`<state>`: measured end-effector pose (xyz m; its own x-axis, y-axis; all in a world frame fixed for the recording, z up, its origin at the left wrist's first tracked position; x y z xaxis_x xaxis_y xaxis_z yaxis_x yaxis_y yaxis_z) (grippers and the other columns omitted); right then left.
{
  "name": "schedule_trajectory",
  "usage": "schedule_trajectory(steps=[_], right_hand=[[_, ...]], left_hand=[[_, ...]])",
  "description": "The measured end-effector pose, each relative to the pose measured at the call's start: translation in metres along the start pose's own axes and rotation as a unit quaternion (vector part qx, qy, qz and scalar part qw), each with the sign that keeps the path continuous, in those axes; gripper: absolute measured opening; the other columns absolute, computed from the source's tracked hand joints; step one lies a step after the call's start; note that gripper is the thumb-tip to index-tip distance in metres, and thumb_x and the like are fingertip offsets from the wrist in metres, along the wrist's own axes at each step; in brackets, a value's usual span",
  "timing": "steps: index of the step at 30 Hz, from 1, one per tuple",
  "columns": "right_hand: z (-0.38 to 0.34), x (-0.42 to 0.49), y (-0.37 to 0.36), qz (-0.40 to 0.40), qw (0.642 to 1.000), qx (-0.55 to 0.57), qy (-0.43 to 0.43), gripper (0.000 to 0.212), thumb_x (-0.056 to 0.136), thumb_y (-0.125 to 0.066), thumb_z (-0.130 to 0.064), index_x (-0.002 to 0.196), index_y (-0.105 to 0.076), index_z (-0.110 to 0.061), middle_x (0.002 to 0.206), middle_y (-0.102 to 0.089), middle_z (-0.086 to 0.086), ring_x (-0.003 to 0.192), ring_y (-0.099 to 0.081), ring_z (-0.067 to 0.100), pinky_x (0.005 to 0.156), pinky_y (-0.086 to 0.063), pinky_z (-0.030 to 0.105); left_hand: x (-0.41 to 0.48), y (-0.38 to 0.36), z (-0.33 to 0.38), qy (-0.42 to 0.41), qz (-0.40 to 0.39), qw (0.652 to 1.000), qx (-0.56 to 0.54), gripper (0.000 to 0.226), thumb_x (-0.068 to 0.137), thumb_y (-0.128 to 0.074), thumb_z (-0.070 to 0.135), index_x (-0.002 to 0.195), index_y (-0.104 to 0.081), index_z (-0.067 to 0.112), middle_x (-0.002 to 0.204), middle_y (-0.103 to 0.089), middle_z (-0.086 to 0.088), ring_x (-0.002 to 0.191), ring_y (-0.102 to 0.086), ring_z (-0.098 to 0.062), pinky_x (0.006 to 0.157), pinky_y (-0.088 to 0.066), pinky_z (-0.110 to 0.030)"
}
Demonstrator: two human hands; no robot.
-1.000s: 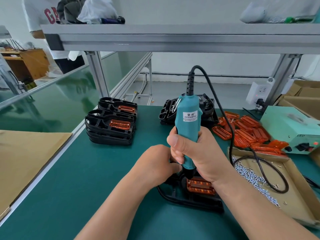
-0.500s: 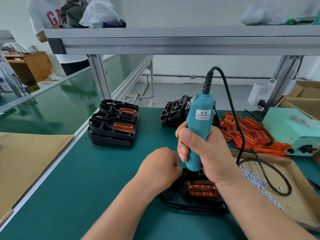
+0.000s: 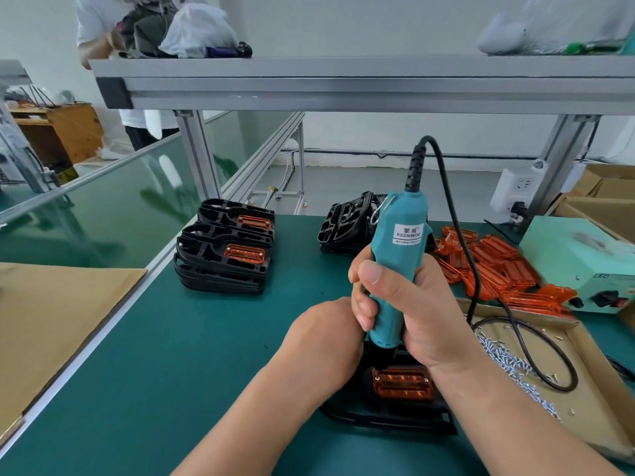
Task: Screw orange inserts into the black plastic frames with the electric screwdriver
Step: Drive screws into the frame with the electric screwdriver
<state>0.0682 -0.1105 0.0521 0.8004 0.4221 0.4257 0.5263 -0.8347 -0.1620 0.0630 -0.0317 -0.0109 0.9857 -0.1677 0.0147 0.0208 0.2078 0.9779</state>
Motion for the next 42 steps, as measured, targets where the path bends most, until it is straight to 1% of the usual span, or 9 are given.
schedule_trajectory(steps=[4, 9, 13, 19, 25, 30, 33, 37, 42], right_hand=[[-0.003, -0.001, -0.002, -0.026, 1.000, 0.012, 0.005, 0.063, 0.092, -0.080, -0.042, 0.082, -0.051, 0.012, 0.057, -0.052, 0.013, 0.049, -0.050, 0.027, 0.056, -0.046, 0.031], [-0.005, -0.001, -0.002, -0.027, 1.000, 0.013, 0.004, 0.038, 0.091, -0.071, -0.022, 0.081, -0.052, 0.009, 0.055, -0.050, 0.015, 0.046, -0.048, 0.028, 0.054, -0.045, 0.031], [-0.002, 0.001, 0.007, 0.031, 0.999, -0.036, 0.008, 0.045, 0.091, -0.072, -0.028, 0.076, -0.051, 0.009, 0.055, -0.053, 0.016, 0.049, -0.049, 0.029, 0.058, -0.046, 0.034], [-0.003, -0.003, -0.002, -0.051, 0.994, 0.095, -0.016, 0.036, 0.087, -0.081, -0.033, 0.083, -0.061, -0.003, 0.055, -0.047, 0.011, 0.046, -0.045, 0.022, 0.052, -0.042, 0.028], [-0.003, -0.002, -0.014, -0.141, 0.983, 0.111, -0.048, 0.041, 0.088, -0.083, -0.037, 0.086, -0.061, -0.002, 0.058, -0.047, 0.011, 0.051, -0.045, 0.024, 0.055, -0.041, 0.031], [-0.006, -0.008, -0.023, -0.169, 0.980, 0.097, -0.033, 0.048, 0.091, -0.082, -0.042, 0.082, -0.060, -0.001, 0.056, -0.049, 0.009, 0.046, -0.045, 0.021, 0.052, -0.039, 0.029], [-0.004, -0.004, -0.020, -0.133, 0.986, 0.087, -0.039, 0.056, 0.087, -0.085, -0.046, 0.082, -0.058, 0.003, 0.055, -0.050, 0.011, 0.047, -0.047, 0.022, 0.053, -0.041, 0.028], [-0.017, 0.000, 0.001, -0.101, 0.985, 0.142, -0.011, 0.051, 0.086, -0.084, -0.048, 0.087, -0.059, -0.003, 0.056, -0.049, 0.009, 0.049, -0.048, 0.020, 0.052, -0.043, 0.026], [-0.022, -0.003, 0.058, 0.082, 0.985, 0.153, 0.019, 0.055, 0.076, -0.087, -0.059, 0.085, -0.059, -0.013, 0.055, -0.047, 0.001, 0.048, -0.042, 0.016, 0.050, -0.038, 0.025]], left_hand=[[0.002, -0.004, -0.002, 0.007, -0.006, 1.000, 0.021, 0.036, 0.101, -0.048, 0.014, 0.072, -0.030, 0.025, 0.072, -0.039, 0.005, 0.056, -0.038, -0.012, 0.051, -0.030, -0.029], [0.003, -0.011, 0.005, -0.033, -0.015, 0.997, 0.062, 0.038, 0.096, -0.050, 0.007, 0.070, -0.028, 0.023, 0.071, -0.035, 0.006, 0.055, -0.031, -0.009, 0.046, -0.021, -0.027], [0.004, -0.011, 0.003, -0.019, -0.017, 0.999, 0.044, 0.037, 0.095, -0.052, 0.006, 0.071, -0.030, 0.024, 0.071, -0.038, 0.006, 0.054, -0.036, -0.010, 0.045, -0.025, -0.027], [0.002, -0.014, 0.005, -0.035, 0.002, 0.997, 0.066, 0.025, 0.097, -0.051, 0.008, 0.079, -0.039, 0.020, 0.079, -0.039, 0.005, 0.065, -0.044, -0.020, 0.061, -0.039, -0.036], [-0.001, -0.013, 0.004, -0.031, -0.030, 0.997, 0.061, 0.038, 0.095, -0.047, 0.008, 0.070, -0.024, 0.026, 0.072, -0.033, 0.007, 0.054, -0.032, -0.009, 0.047, -0.022, -0.028], [-0.007, -0.016, 0.017, -0.069, -0.083, 0.993, 0.042, 0.031, 0.097, -0.046, 0.013, 0.071, -0.035, 0.026, 0.071, -0.037, 0.003, 0.072, -0.054, -0.012, 0.067, -0.045, -0.028], [-0.013, -0.020, 0.018, -0.061, -0.089, 0.993, 0.056, 0.030, 0.097, -0.046, 0.008, 0.072, -0.034, 0.019, 0.071, -0.034, 0.001, 0.067, -0.042, -0.017, 0.069, -0.038, -0.030], [-0.009, -0.010, 0.006, -0.040, -0.024, 0.998, 0.030, 0.012, 0.100, -0.049, 0.015, 0.089, -0.053, 0.015, 0.085, -0.048, -0.001, 0.072, -0.055, -0.028, 0.062, -0.041, -0.037], [-0.008, -0.006, 0.010, -0.092, -0.042, 0.994, 0.039, 0.032, 0.106, -0.051, 0.042, 0.104, -0.066, 0.014, 0.102, -0.052, -0.003, 0.092, -0.060, -0.031, 0.080, -0.052, -0.042]])
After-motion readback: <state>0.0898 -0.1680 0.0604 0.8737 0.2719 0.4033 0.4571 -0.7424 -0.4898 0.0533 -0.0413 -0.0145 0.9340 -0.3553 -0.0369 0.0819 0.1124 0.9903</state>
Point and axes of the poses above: each hand's wrist, its own x-axis towards the middle knuckle, its own y-axis out of the back of the hand, z = x × y, the point moved 9 cm from there along x, towards the middle knuckle
